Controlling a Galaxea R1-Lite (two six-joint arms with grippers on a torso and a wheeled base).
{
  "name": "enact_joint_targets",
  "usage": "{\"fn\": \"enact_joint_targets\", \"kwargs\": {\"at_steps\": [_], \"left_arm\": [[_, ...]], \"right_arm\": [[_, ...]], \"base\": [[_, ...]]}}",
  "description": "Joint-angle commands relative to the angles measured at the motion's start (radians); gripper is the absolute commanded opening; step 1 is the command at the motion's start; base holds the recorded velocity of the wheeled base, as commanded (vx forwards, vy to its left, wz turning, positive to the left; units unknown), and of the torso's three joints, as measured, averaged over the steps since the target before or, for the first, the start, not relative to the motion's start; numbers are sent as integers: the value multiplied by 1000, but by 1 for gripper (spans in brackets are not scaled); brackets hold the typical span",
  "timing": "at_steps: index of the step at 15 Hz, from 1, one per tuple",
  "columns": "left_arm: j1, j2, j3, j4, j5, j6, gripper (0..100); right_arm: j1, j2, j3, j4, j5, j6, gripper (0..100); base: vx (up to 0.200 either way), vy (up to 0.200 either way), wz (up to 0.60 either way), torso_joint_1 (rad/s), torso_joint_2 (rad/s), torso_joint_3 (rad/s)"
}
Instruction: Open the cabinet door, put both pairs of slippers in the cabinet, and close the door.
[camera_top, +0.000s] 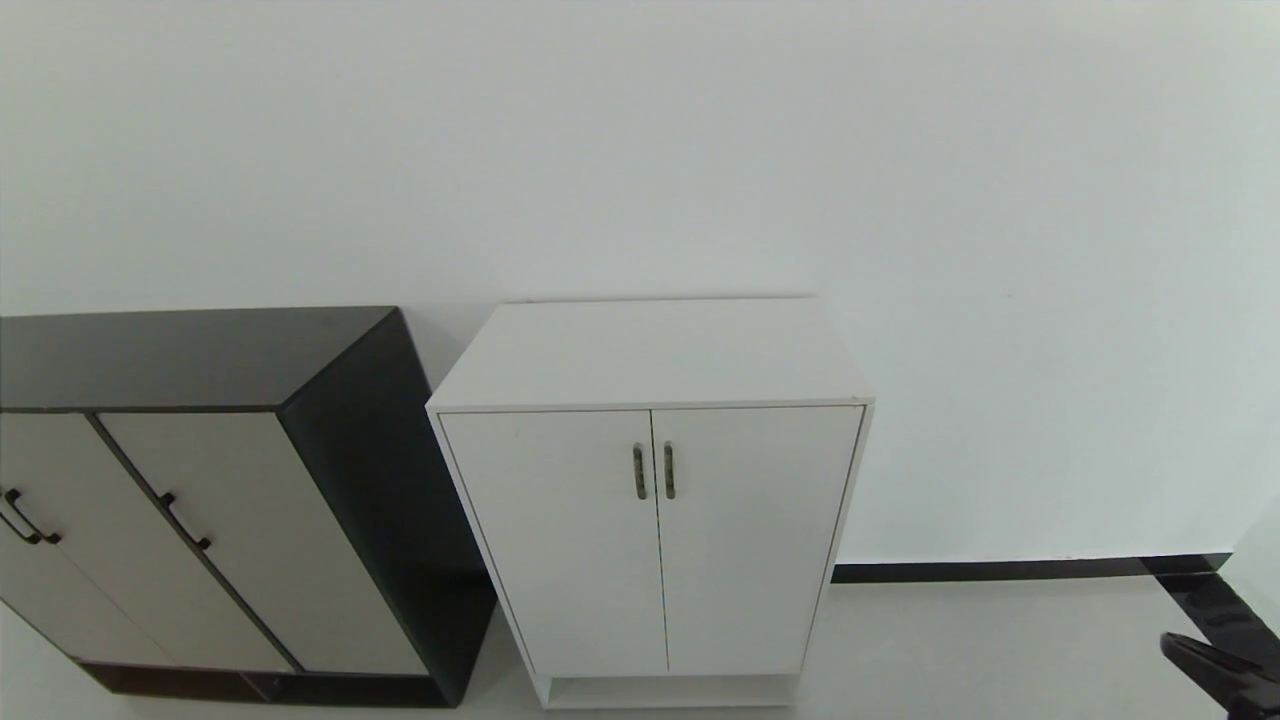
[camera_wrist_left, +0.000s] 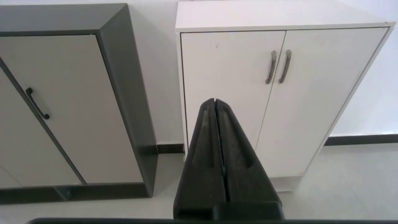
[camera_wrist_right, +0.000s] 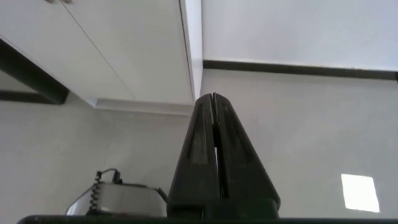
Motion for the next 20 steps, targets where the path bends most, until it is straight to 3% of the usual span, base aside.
{"fn": "enact_joint_targets", "kwargs": {"at_steps": [1,3,4,12,14,17,20], "left_arm": [[0,1,0,0,-1,0,0],[-1,1,0,0,-3,3,0],[0,1,0,2,-3,3,0],[0,0,0,0,-3,1,0],[0,0,0,0,-3,1,0],[0,1,0,0,-3,1,0],[0,0,0,0,-3,1,0]], "right_arm": [[-22,-433,-107,436,5,-2,0],[-16,-587,-152,636,16,-2,0],[-16,-646,-144,651,17,-2,0],[-17,-768,39,576,103,-80,0],[-73,-769,37,576,102,-83,0],[-235,-780,39,576,102,-84,0],[-251,-884,37,576,103,-103,0]], "base": [[0,0,0,0,0,0],[0,0,0,0,0,0],[0,0,0,0,0,0],[0,0,0,0,0,0],[0,0,0,0,0,0],[0,0,0,0,0,0],[0,0,0,0,0,0]]}}
